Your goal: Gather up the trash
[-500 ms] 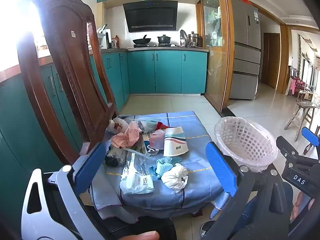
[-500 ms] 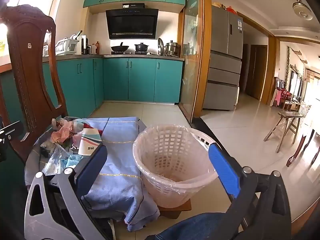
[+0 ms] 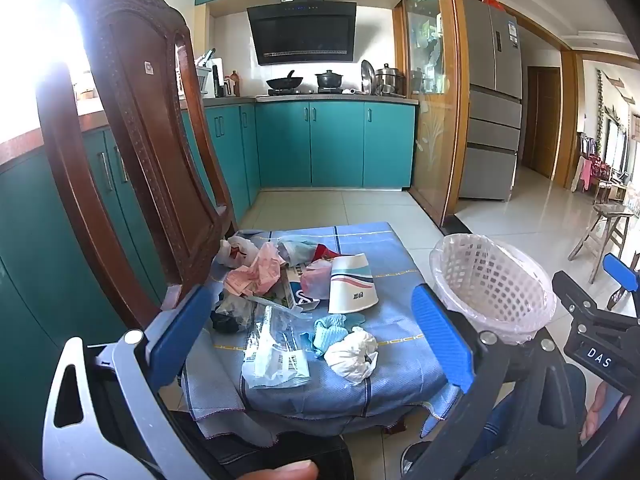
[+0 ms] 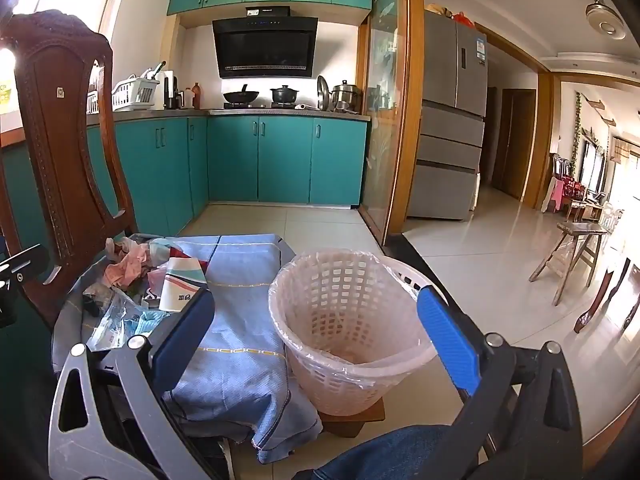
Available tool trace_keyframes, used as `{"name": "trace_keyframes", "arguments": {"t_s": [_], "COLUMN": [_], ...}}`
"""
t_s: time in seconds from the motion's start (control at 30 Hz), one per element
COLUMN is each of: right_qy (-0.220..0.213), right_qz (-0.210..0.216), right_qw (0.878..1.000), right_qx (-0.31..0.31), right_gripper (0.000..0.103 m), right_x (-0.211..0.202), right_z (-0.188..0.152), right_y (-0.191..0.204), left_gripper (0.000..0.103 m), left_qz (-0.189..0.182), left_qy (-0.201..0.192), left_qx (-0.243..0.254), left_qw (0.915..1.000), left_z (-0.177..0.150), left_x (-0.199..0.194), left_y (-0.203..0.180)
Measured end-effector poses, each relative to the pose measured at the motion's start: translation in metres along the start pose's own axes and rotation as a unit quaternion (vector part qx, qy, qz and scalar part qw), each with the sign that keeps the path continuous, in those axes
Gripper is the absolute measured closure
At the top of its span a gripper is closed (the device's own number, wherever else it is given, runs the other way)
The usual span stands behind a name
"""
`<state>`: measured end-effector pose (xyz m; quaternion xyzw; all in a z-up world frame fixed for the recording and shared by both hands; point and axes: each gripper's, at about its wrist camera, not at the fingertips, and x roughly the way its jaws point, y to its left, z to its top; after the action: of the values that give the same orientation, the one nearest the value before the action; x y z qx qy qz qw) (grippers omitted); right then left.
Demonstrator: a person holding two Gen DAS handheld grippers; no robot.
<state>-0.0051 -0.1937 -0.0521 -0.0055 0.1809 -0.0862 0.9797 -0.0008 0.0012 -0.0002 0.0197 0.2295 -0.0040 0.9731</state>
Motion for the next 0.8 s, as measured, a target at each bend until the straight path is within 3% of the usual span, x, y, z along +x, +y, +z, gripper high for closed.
{"name": "trace_keyframes", "arguments": {"t_s": [0.8], "right_qy": [0.001], "right_qz": [0.0], "right_qw": [1.0], "right_qx": [-0.001], "right_gripper": [0.003], "right_x": [-0.0012], "right_z": [-0.0017], "right_y": [0.0032], "left_gripper": [0.003], "left_qz": [0.0], "left_qy": [0.006], "left_qx": [-0.001], "left_qw": [1.0], "left_z": [-0.0073], "left_x": [0.0017], "left_y": [0.0001]}}
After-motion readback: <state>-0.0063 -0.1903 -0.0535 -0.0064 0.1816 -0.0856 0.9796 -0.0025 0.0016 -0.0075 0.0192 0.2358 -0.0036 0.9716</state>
